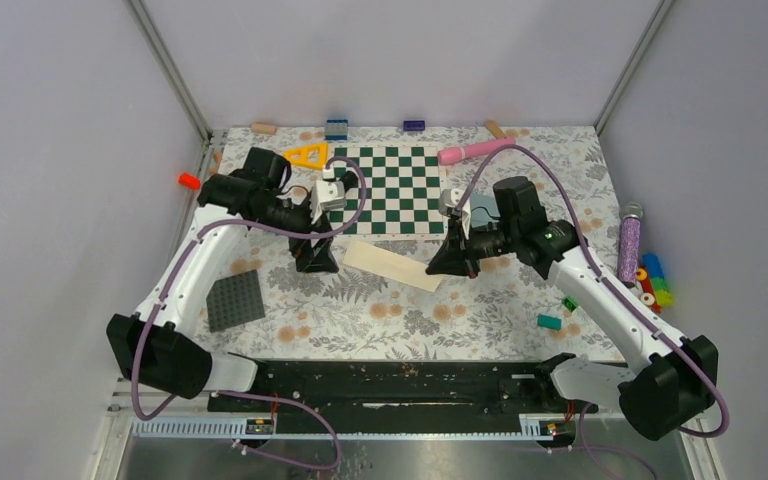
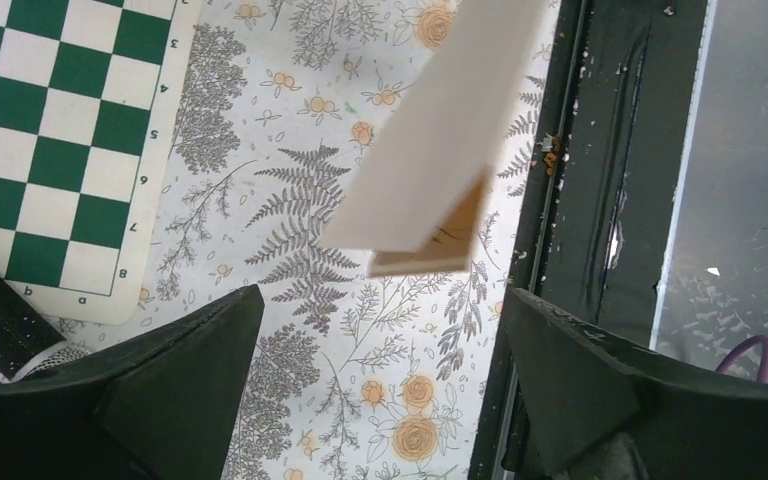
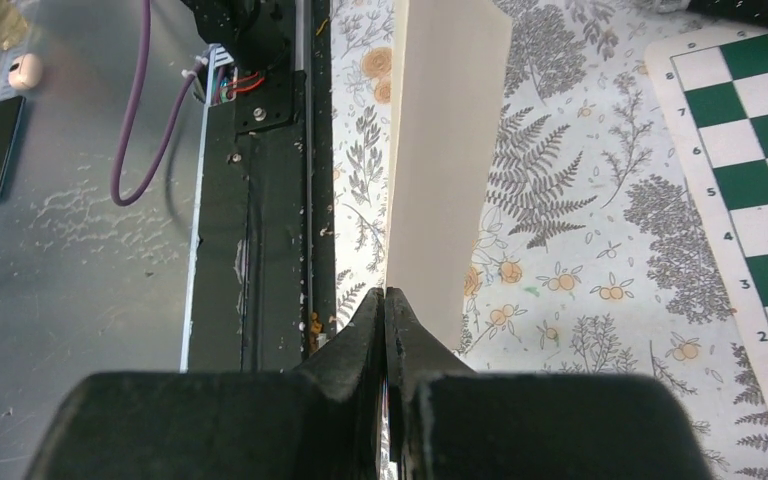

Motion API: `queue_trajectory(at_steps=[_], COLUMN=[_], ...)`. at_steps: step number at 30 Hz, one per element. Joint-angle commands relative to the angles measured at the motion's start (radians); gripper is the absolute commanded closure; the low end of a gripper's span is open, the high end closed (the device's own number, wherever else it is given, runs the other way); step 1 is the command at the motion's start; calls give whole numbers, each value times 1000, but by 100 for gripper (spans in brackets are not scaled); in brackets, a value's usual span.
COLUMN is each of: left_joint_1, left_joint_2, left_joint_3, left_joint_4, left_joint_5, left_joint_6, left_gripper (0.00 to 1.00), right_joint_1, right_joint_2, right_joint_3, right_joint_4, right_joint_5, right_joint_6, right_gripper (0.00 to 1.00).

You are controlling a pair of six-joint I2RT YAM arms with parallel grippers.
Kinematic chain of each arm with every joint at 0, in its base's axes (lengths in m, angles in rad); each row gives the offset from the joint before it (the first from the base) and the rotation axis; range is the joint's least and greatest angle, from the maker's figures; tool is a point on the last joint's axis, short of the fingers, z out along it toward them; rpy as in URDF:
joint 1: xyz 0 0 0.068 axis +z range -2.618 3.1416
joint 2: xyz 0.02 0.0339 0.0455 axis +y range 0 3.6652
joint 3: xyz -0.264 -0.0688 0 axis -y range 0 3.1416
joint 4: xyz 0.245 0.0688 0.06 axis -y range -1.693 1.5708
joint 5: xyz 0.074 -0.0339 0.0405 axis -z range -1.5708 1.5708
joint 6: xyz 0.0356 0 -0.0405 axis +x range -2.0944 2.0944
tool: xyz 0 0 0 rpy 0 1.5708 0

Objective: Place the letter into the envelope and seal it
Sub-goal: Fold the letter.

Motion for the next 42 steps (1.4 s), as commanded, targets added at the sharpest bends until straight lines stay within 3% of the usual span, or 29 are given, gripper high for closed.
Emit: queue_trajectory(at_steps=[1, 14, 25, 34, 40, 42], left_joint_1=[23, 22, -88, -96, -95, -96], left_joint_2=[-58, -19, 0, 9, -25, -44], left_joint_3=[-39, -53, -82, -68, -82, -97], left_joint_4=[37, 57, 69, 69, 124, 153], left_joint_5=[126, 276, 221, 231, 232, 232], left_joint_6=[45, 112, 114, 94, 41, 20], left_gripper=[2, 1, 5, 35, 61, 64], right_joint_1=[-23, -31, -65, -117, -135, -143], right_joint_2=[-32, -30, -44, -61, -57, -50], right_joint_3=[1, 9, 1, -18, -20, -20], right_joint_4=[56, 55, 125, 201, 202, 202], right_joint_5=[-65, -101, -171, -229, -236, -237], right_joint_6=[45, 67, 159, 243, 246, 246], right_gripper=[100, 100, 100, 100, 100, 100])
